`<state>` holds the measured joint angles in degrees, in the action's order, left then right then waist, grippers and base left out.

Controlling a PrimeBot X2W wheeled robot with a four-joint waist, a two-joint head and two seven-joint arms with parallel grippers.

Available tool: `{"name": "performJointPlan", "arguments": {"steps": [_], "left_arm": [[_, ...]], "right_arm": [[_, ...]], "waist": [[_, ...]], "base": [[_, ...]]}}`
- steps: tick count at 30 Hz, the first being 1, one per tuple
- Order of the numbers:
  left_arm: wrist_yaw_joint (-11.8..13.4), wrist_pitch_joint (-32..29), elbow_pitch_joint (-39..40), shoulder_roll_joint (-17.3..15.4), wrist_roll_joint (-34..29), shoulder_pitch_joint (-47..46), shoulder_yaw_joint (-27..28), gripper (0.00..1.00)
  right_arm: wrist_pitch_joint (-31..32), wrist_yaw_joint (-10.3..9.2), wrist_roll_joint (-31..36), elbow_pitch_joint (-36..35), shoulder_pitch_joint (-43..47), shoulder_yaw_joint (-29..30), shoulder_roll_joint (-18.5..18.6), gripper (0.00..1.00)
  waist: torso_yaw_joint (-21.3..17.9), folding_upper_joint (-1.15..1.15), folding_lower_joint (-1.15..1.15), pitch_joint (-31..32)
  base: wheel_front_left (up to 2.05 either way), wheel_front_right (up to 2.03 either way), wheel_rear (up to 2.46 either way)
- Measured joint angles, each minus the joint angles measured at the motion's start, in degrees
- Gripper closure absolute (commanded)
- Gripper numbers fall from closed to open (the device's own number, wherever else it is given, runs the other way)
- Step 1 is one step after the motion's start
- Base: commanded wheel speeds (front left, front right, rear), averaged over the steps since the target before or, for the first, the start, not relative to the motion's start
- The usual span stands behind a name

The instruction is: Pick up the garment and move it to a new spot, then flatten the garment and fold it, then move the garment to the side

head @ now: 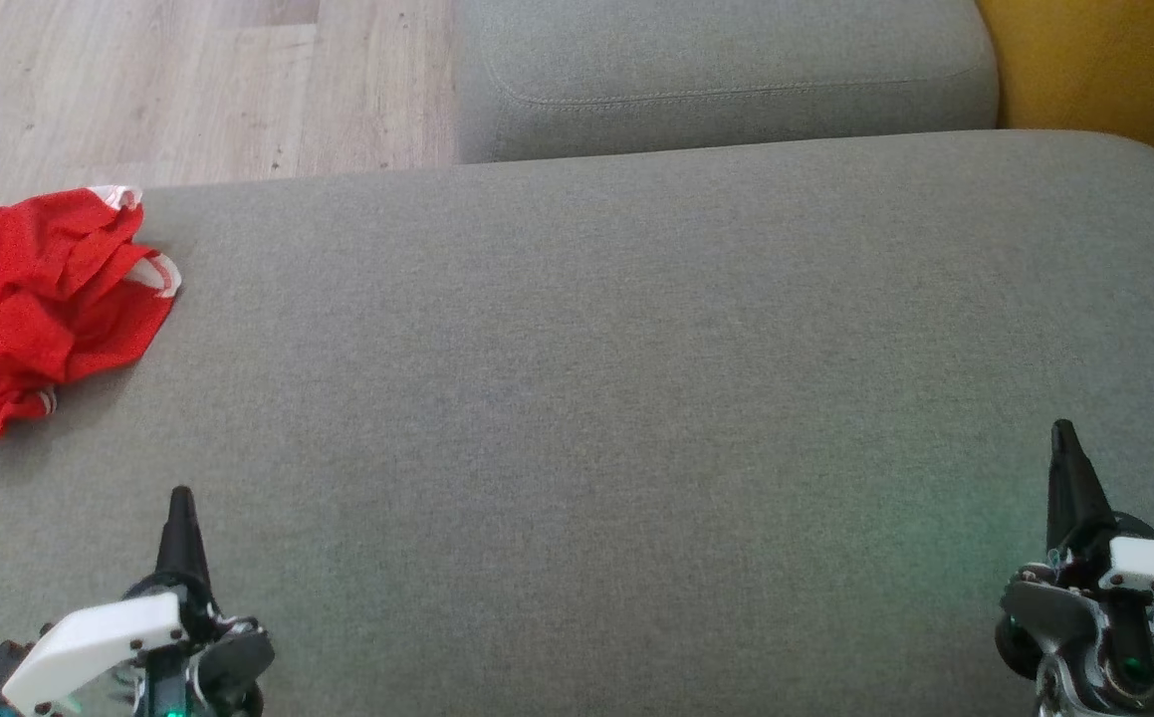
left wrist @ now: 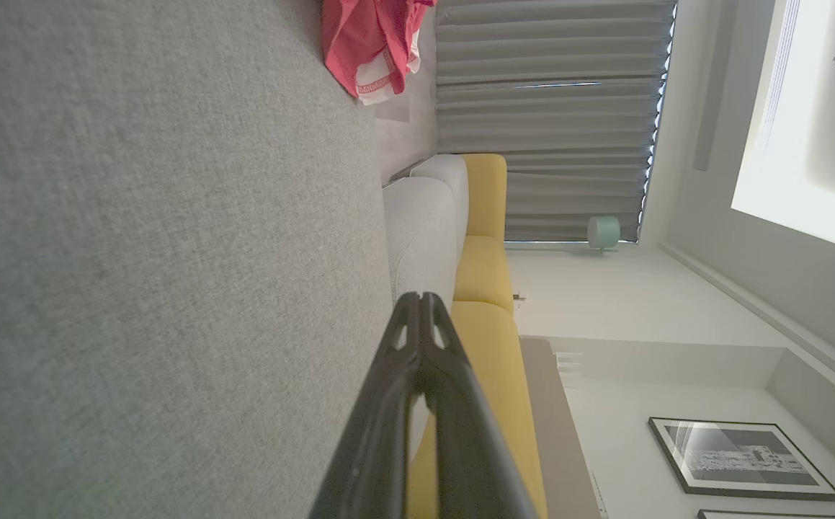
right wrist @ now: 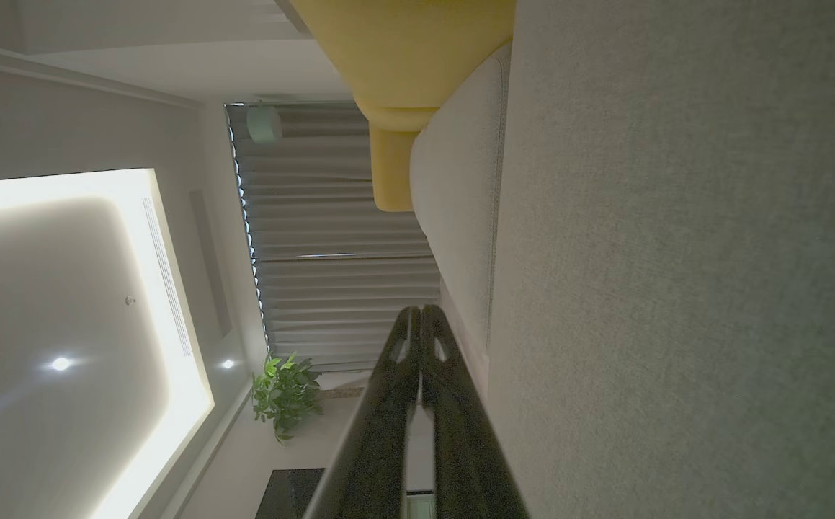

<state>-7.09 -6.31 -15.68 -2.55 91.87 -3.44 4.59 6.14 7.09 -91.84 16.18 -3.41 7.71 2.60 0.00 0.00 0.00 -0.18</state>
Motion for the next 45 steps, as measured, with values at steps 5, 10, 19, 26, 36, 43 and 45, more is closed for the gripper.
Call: {"name": "performJointPlan", "arguments": {"steps": [5,10,19,26,36,43,45], "left_arm": [[0.0,0.0,0.0,0.0,0.0,0.0,0.0,1.0],[0.0,0.0,0.0,0.0,0.0,0.0,0.0,1.0],[0.04,0.02,-4.45,0.19,-0.02,3.13,-0.51,0.0],[0.05,0.93,-4.36,0.35,-0.12,4.47,-1.31,0.0],[0.05,2.61,-2.48,0.36,-3.43,4.46,-2.72,0.0],[0.63,3.9,-0.52,0.36,-8.18,4.41,-3.33,0.0],[0.66,4.24,-0.11,0.36,-9.64,4.39,-3.74,0.0]], "right_arm": [[0.0,0.0,0.0,0.0,0.0,0.0,0.0,1.0],[0.0,0.0,0.0,0.0,0.0,0.0,0.0,1.0],[-0.07,-0.07,0.01,4.67,3.34,-0.14,-0.27,0.0],[-0.77,-0.07,0.18,4.64,4.43,-0.77,-0.31,0.0],[-2.44,-0.07,3.37,3.53,4.43,-0.94,-0.32,0.0],[-3.77,-0.07,7.94,2.16,4.43,-1.05,-0.32,0.0],[-4.12,-0.07,9.01,1.91,4.43,-1.1,-0.32,0.0]], "waist": [[0.0,0.0,0.0,0.0],[0.0,0.0,0.0,0.0],[0.0,0.0,0.0,0.0],[0.09,0.0,0.0,0.11],[0.27,0.0,0.0,0.17],[0.44,0.0,0.0,0.22],[0.51,0.0,0.0,0.23]], "base": [[0.0,0.0,0.0],[0.0,0.0,0.0],[0.0,0.0,0.0],[0.0,0.0,0.0],[0.0,0.0,0.0],[0.0,0.0,0.0],[0.0,0.0,0.0]]}}
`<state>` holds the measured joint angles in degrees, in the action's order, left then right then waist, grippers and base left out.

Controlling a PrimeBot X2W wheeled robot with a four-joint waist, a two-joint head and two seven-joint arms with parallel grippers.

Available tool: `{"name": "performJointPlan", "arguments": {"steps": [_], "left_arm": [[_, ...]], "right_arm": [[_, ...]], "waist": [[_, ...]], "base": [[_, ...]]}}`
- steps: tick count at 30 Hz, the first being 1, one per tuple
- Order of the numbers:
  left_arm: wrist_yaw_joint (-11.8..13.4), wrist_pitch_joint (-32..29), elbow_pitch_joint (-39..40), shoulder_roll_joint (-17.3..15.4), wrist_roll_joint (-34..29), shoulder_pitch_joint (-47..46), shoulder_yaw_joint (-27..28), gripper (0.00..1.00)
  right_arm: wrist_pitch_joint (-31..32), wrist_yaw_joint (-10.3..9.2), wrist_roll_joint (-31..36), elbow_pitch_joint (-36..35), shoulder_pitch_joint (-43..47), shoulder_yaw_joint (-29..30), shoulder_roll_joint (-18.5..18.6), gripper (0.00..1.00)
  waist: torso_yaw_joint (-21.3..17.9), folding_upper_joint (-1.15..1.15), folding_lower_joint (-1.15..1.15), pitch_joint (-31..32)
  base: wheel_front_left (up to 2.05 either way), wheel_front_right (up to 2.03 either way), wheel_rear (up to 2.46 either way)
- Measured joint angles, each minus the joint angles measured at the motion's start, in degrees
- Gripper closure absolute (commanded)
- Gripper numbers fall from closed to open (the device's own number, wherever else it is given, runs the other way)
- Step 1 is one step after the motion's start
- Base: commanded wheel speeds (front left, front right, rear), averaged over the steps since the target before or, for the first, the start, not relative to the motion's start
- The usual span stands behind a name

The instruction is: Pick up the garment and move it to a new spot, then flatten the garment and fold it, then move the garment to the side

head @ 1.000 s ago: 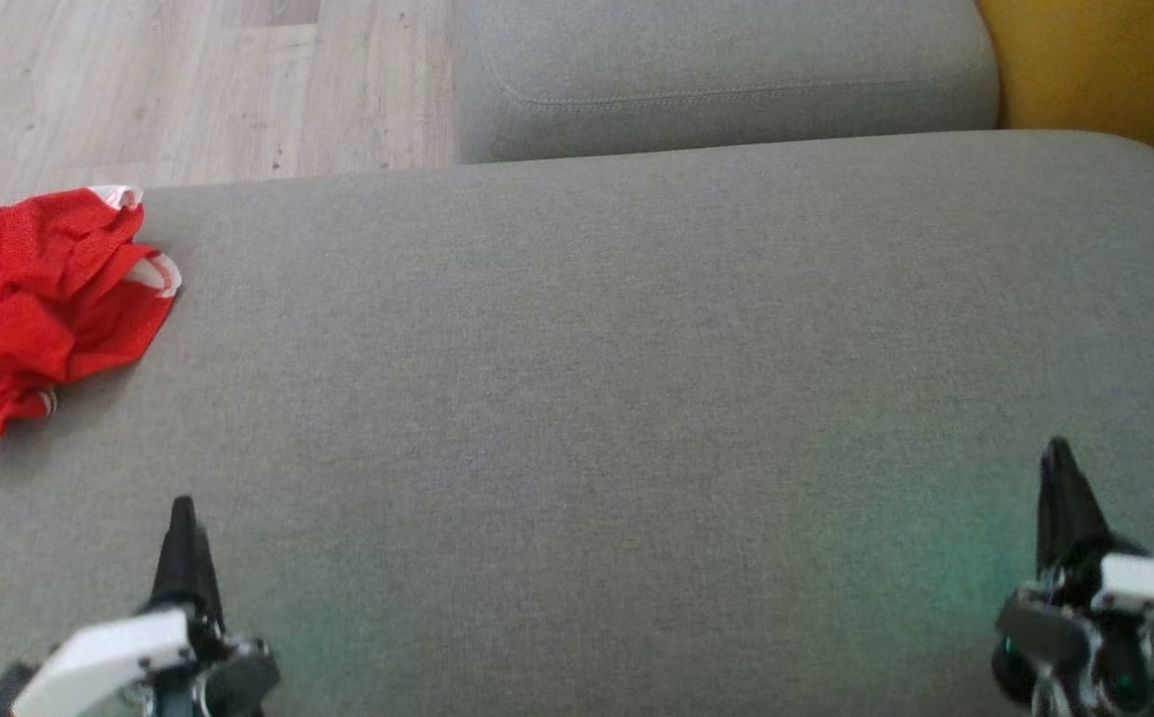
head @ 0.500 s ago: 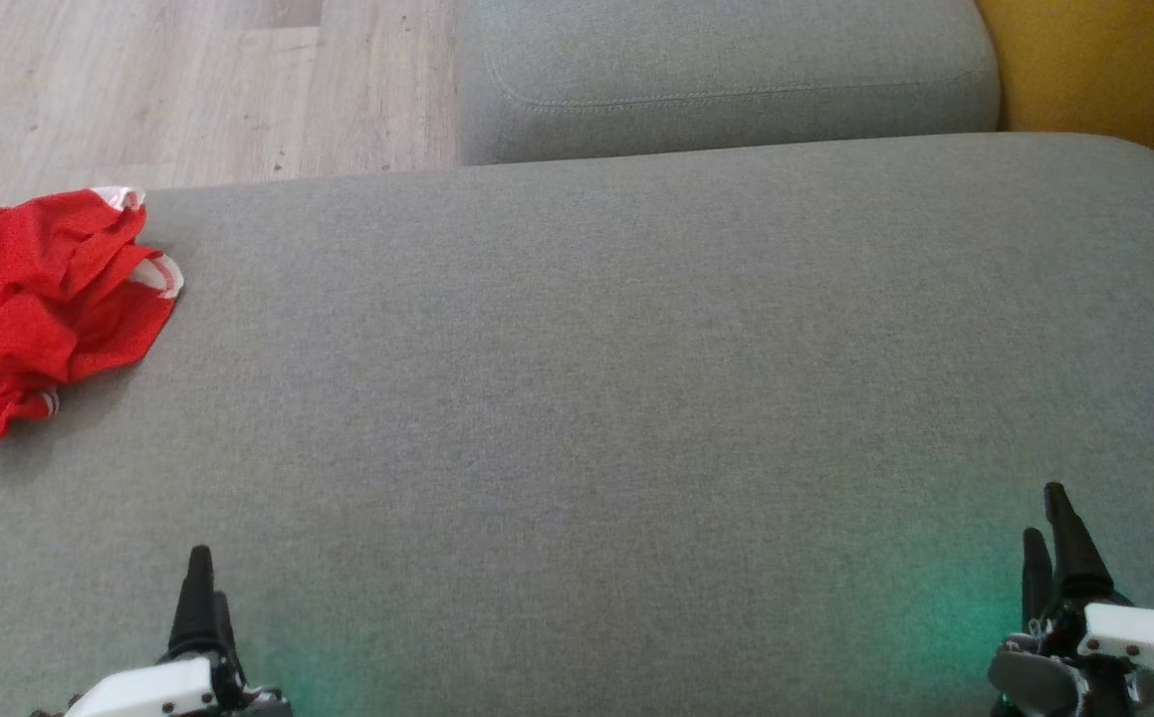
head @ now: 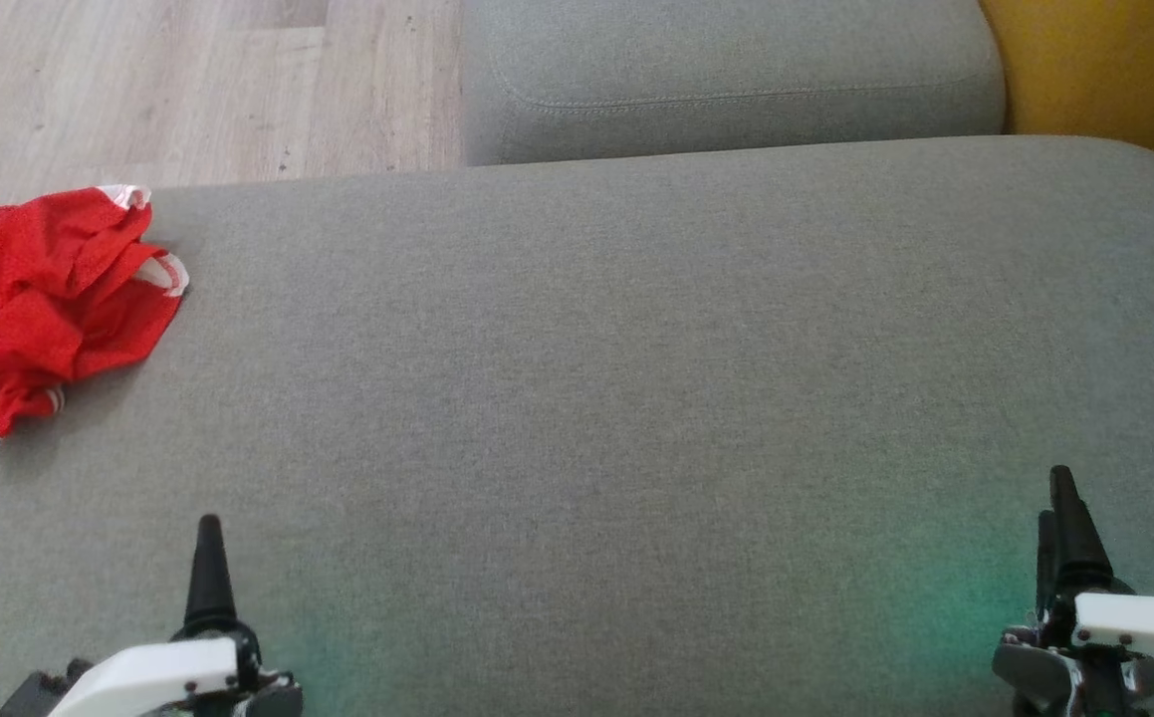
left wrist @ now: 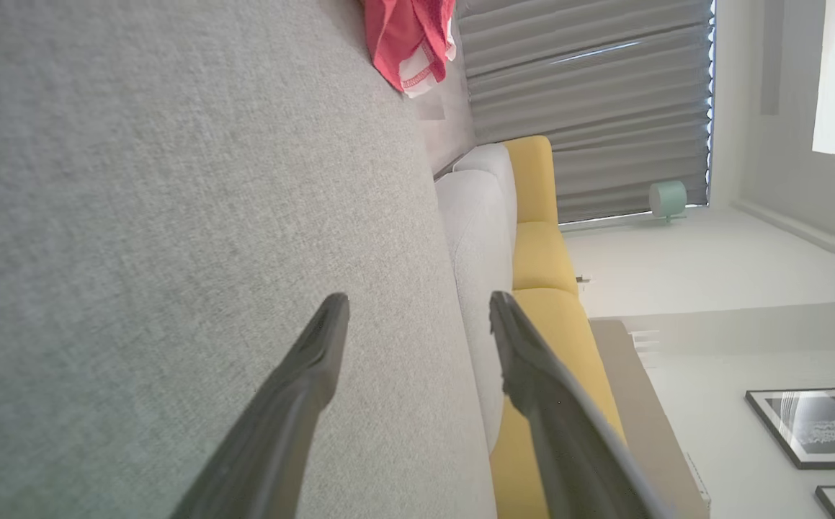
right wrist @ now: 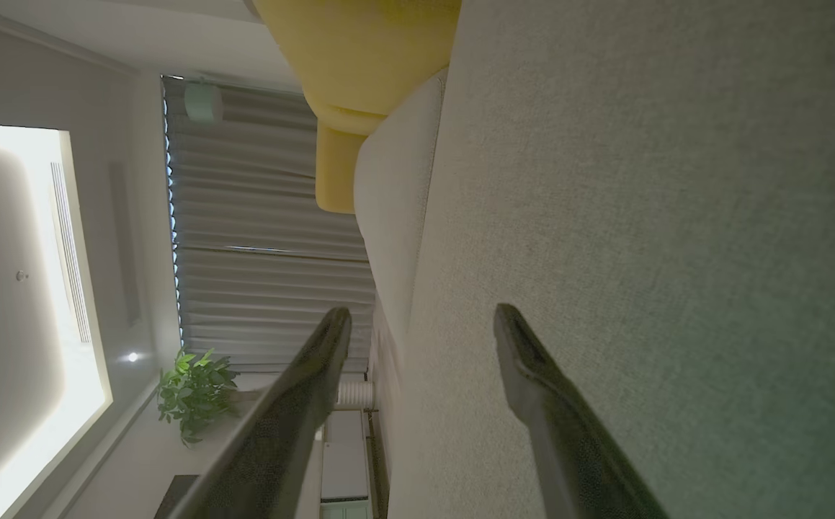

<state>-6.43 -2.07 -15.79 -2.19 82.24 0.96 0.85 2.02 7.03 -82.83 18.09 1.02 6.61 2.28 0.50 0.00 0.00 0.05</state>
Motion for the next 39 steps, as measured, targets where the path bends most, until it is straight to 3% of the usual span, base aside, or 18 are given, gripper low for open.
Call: {"name": "performJointPlan", "arguments": {"steps": [39], "left_arm": [[1.74,6.26,3.03,-0.07,-33.28,0.03,-6.97,0.0]], "right_arm": [[-6.16,0.01,34.76,-3.55,0.88,-4.75,0.01,0.0]], "waist": [[0.87,0.0,0.0,0.03]], "base": [[0.0,0.0,0.0]]}}
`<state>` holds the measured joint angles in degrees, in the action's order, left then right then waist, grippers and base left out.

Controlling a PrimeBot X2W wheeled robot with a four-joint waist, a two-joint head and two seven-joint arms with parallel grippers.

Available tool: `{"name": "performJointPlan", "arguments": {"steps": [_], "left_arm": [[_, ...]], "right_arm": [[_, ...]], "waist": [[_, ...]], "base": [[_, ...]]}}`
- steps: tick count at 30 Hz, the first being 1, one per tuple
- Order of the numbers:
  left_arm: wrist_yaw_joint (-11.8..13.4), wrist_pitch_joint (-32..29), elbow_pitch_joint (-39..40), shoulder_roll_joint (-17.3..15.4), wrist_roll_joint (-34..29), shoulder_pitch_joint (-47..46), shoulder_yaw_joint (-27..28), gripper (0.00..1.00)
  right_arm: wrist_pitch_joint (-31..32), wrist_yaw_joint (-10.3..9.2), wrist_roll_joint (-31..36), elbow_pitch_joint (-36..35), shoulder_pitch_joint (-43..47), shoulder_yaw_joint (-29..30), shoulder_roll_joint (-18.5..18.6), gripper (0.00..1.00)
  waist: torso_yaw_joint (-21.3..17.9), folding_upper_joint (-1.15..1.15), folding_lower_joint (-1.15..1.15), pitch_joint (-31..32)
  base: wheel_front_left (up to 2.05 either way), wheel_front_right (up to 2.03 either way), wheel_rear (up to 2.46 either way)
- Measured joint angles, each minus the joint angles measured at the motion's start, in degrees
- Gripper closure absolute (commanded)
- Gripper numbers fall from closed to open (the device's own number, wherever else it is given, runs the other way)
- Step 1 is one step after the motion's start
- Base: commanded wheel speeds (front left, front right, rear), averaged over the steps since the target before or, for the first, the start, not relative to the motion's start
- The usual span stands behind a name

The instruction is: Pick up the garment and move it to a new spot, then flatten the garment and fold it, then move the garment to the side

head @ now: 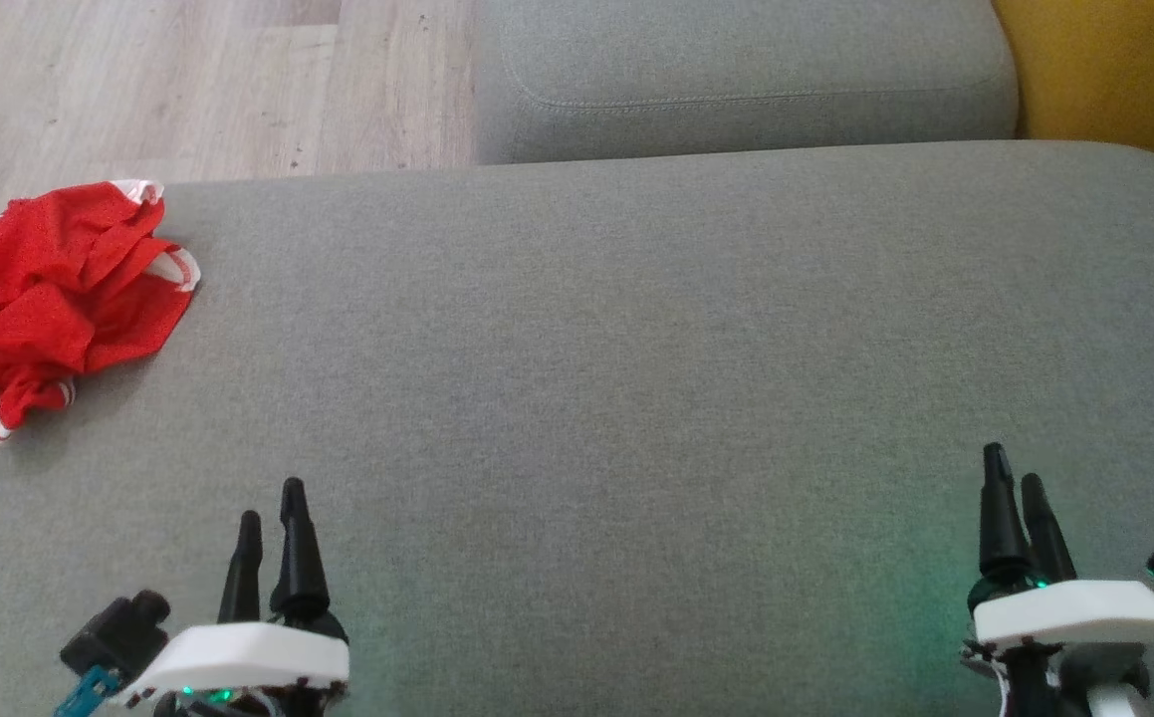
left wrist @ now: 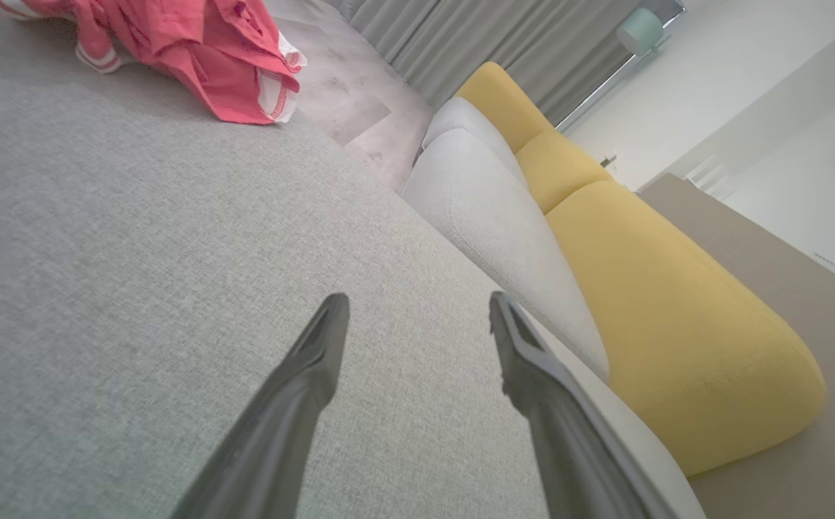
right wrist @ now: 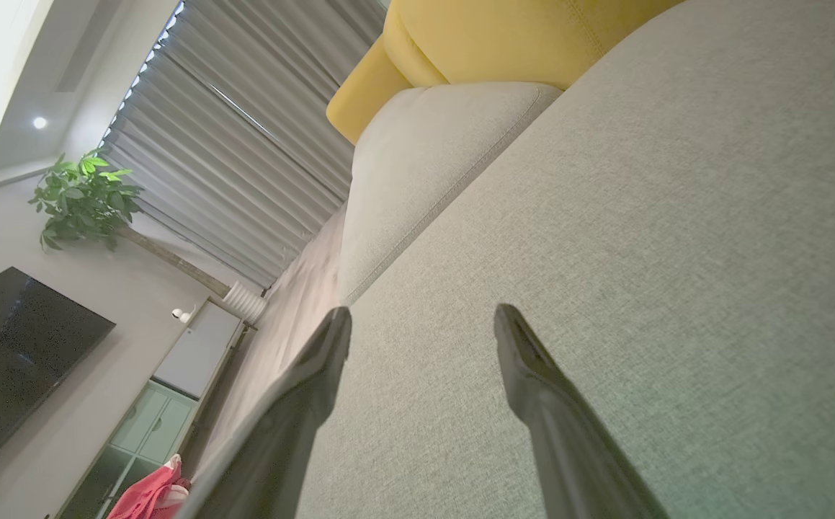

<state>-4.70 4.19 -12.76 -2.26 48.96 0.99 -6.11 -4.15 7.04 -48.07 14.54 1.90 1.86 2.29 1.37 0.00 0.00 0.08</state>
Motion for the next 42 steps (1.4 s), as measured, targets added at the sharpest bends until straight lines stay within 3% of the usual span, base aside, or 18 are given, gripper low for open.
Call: {"name": "performJointPlan", "arguments": {"steps": [42], "left_arm": [[1.09,7.22,-4.71,-0.19,-27.88,-0.02,-6.51,0.0]], "right_arm": [[-7.09,0.01,31.08,2.35,0.01,-5.48,0.03,0.0]], "waist": [[0.96,0.0,0.0,1.03]], "base": [[0.0,0.0,0.0]]}}
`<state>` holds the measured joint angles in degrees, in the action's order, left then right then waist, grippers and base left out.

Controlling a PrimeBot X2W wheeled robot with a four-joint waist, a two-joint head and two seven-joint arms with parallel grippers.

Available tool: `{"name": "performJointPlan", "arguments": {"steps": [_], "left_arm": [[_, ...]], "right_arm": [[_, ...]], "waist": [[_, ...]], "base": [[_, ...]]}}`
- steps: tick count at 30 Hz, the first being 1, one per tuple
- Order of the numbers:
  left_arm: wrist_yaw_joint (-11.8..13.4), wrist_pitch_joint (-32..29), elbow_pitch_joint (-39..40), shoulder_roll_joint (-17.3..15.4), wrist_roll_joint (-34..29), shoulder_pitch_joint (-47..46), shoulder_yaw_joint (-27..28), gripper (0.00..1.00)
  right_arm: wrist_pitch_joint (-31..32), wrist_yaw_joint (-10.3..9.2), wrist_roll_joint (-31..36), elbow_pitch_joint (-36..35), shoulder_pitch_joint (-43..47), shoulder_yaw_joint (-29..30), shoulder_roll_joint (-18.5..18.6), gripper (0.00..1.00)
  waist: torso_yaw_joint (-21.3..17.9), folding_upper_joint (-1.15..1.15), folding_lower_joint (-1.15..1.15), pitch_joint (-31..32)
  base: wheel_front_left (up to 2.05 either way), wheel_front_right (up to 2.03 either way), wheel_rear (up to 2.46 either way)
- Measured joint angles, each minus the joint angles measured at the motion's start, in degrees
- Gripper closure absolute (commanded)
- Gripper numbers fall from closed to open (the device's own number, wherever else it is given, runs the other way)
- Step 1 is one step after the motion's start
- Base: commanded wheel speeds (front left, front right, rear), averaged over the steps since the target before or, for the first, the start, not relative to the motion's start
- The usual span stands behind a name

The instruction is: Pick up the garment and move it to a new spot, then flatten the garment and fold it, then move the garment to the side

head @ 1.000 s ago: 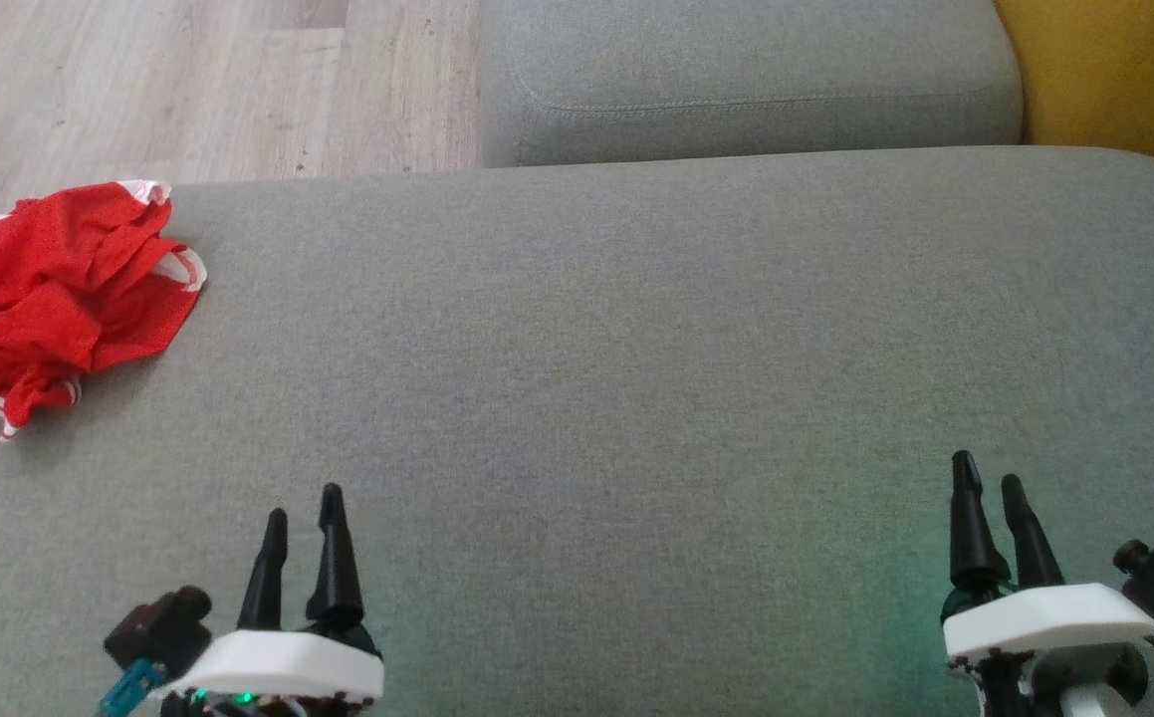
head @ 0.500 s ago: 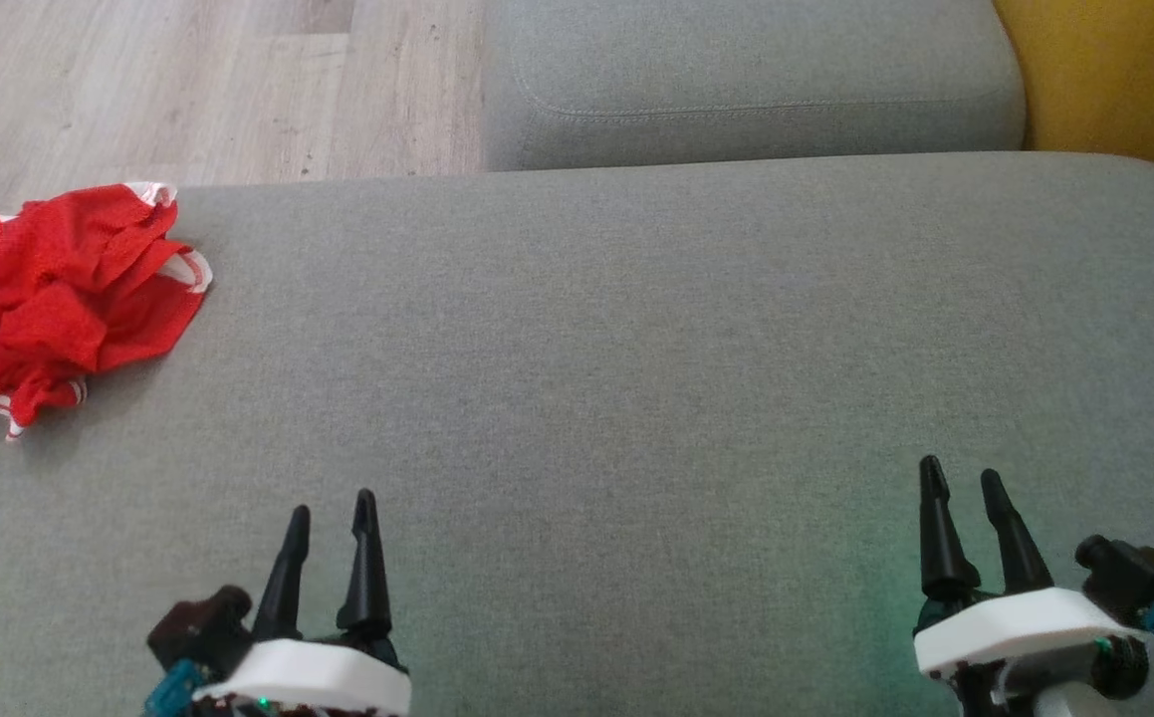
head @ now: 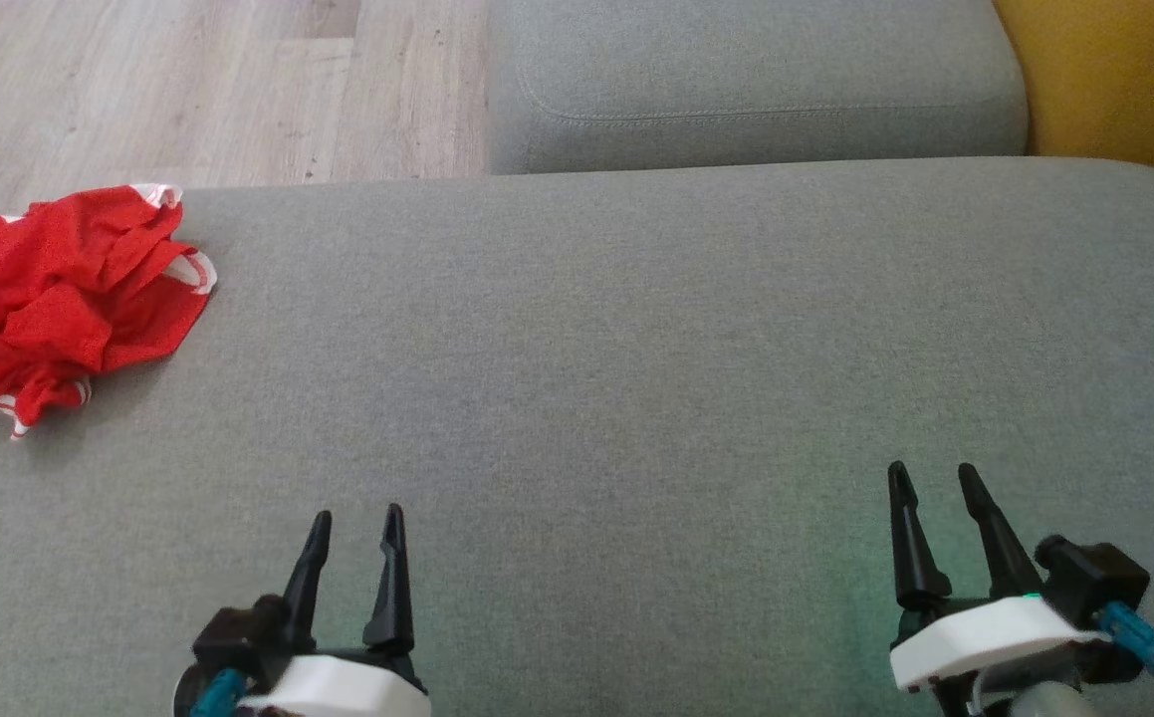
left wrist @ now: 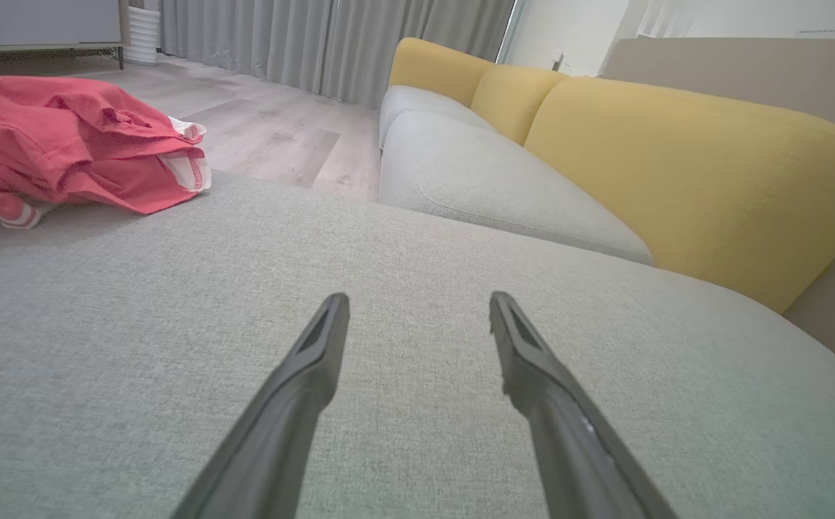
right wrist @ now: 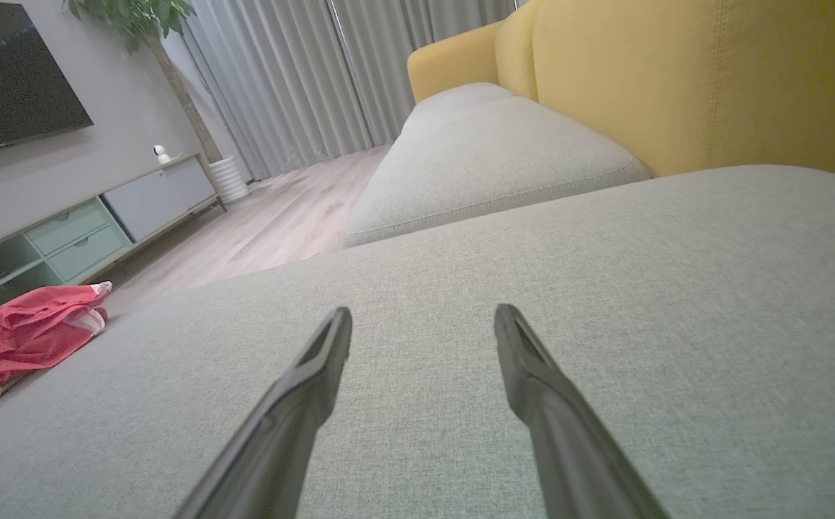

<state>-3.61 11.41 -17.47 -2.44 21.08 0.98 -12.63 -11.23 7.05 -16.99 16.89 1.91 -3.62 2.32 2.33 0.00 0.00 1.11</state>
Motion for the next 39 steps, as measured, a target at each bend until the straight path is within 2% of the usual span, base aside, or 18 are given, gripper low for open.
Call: {"name": "performJointPlan", "arguments": {"steps": [18,39], "left_arm": [[1.33,2.9,-2.6,-0.07,-7.72,-0.77,-1.68,0.0],[1.66,2.96,-3.77,-0.09,-7.76,-0.78,-1.75,0.0]], "right_arm": [[-3.0,0.0,11.6,1.82,-0.01,-1.47,0.02,0.0],[-3.07,0.01,11.51,2.72,-0.02,-1.15,0.03,0.0]], "waist": [[0.39,0.0,0.0,0.27],[0.54,0.0,0.0,0.47]], "base": [[0.0,0.0,0.0],[0.0,0.0,0.0]]}}
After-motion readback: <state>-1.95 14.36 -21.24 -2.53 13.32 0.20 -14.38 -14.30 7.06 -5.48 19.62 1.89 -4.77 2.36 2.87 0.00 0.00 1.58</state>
